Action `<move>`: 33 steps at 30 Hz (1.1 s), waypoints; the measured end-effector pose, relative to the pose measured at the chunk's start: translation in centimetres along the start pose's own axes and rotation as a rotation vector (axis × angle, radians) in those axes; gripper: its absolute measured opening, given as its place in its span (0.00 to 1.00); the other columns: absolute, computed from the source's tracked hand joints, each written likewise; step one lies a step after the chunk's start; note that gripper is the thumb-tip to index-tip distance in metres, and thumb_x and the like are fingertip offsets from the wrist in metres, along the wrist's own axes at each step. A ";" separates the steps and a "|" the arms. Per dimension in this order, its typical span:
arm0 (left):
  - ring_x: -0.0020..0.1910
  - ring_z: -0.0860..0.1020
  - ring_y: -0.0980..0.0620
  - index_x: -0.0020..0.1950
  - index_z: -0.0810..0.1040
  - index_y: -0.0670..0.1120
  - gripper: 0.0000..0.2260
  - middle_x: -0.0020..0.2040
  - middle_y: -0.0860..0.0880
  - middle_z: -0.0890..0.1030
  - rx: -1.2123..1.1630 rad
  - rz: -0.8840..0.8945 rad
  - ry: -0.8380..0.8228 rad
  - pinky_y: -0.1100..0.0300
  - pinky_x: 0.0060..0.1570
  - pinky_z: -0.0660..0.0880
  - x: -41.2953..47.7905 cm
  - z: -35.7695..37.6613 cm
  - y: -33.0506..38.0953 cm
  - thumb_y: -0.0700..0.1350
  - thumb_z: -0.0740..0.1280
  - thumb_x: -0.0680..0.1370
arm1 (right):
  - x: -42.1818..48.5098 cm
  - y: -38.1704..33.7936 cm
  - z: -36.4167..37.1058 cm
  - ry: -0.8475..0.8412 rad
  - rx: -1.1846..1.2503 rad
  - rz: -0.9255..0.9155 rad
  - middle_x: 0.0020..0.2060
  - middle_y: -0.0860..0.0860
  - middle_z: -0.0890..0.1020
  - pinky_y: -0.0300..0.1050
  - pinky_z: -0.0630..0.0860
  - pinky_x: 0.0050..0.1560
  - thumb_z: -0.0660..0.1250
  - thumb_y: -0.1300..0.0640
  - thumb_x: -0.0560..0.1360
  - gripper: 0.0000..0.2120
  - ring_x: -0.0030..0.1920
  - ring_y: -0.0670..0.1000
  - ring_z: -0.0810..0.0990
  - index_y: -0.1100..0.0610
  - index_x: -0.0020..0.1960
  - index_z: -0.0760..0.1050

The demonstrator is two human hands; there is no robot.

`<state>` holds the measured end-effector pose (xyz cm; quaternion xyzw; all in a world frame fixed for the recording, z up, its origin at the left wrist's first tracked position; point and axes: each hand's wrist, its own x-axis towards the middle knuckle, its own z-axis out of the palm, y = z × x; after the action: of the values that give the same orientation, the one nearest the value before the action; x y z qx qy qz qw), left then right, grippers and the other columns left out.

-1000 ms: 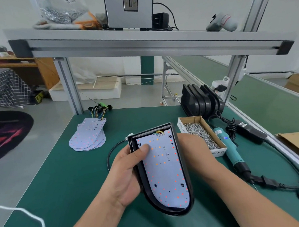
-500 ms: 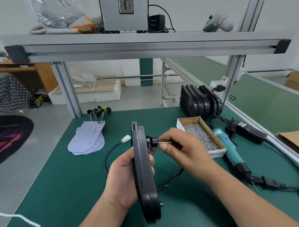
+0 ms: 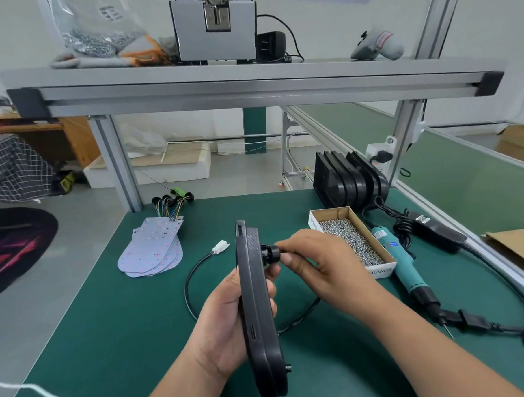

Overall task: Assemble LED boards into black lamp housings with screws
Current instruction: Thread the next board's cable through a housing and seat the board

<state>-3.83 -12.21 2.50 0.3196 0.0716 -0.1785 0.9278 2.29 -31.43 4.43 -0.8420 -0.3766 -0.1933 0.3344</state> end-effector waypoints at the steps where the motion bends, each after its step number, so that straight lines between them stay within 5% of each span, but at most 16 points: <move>1: 0.34 0.77 0.53 0.65 0.80 0.37 0.17 0.49 0.41 0.83 -0.003 0.014 0.001 0.62 0.30 0.79 0.1 -0.1 0.0 0.41 0.65 0.78 | 0.0 0.0 0.0 -0.005 0.017 -0.003 0.46 0.47 0.82 0.48 0.77 0.50 0.67 0.56 0.85 0.08 0.49 0.48 0.81 0.55 0.61 0.83; 5: 0.40 0.84 0.52 0.53 0.89 0.42 0.17 0.62 0.39 0.85 0.024 0.046 -0.006 0.61 0.33 0.81 0.2 -0.6 0.0 0.45 0.61 0.86 | -0.3 0.1 0.2 -0.008 0.119 0.062 0.49 0.45 0.83 0.44 0.76 0.51 0.69 0.58 0.84 0.06 0.51 0.48 0.81 0.53 0.59 0.82; 9: 0.44 0.85 0.55 0.59 0.88 0.43 0.17 0.66 0.41 0.84 0.127 0.094 0.011 0.62 0.36 0.81 0.3 -0.9 0.1 0.48 0.61 0.87 | -0.4 0.7 -0.1 -0.083 0.370 0.229 0.45 0.45 0.83 0.47 0.77 0.47 0.68 0.58 0.84 0.03 0.47 0.47 0.81 0.51 0.54 0.80; 13: 0.40 0.83 0.56 0.63 0.87 0.45 0.18 0.67 0.43 0.84 0.214 0.077 -0.091 0.61 0.38 0.80 0.1 -0.8 0.1 0.53 0.67 0.81 | -0.3 1.6 0.0 -0.143 0.327 0.290 0.38 0.56 0.79 0.50 0.72 0.39 0.66 0.55 0.84 0.07 0.37 0.46 0.73 0.55 0.48 0.80; 15: 0.42 0.84 0.54 0.63 0.87 0.44 0.20 0.67 0.43 0.84 0.253 0.075 -0.143 0.59 0.39 0.81 -0.1 -0.8 -0.1 0.55 0.71 0.77 | -0.3 1.4 0.3 -0.121 0.272 0.231 0.37 0.49 0.81 0.44 0.72 0.40 0.65 0.57 0.83 0.09 0.37 0.42 0.74 0.50 0.45 0.79; 23: 0.38 0.84 0.48 0.72 0.72 0.31 0.31 0.49 0.44 0.85 0.185 0.022 -0.211 0.55 0.37 0.81 -0.6 -0.8 -0.4 0.48 0.77 0.77 | 0.0 1.0 0.4 -0.067 0.003 0.053 0.43 0.28 0.77 0.26 0.67 0.46 0.67 0.72 0.78 0.26 0.46 0.33 0.78 0.38 0.52 0.73; 27: 0.37 0.84 0.47 0.68 0.78 0.33 0.31 0.46 0.43 0.85 0.157 0.036 -0.248 0.55 0.36 0.81 -0.7 -0.6 -0.3 0.48 0.83 0.72 | 0.1 0.3 0.3 -0.049 0.020 0.039 0.42 0.32 0.78 0.32 0.71 0.46 0.60 0.56 0.80 0.13 0.46 0.36 0.79 0.42 0.53 0.80; 33: 0.36 0.83 0.48 0.62 0.84 0.38 0.28 0.47 0.42 0.85 0.149 0.086 -0.229 0.56 0.36 0.81 -0.9 -0.6 -0.5 0.48 0.86 0.66 | 0.1 -0.2 0.2 -0.061 0.000 0.042 0.43 0.39 0.80 0.40 0.76 0.46 0.60 0.57 0.82 0.13 0.44 0.42 0.80 0.52 0.53 0.83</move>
<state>-4.84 -11.97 1.97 0.3680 -0.0619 -0.1787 0.9104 2.25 -31.14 4.41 -0.8553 -0.3688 -0.1606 0.3266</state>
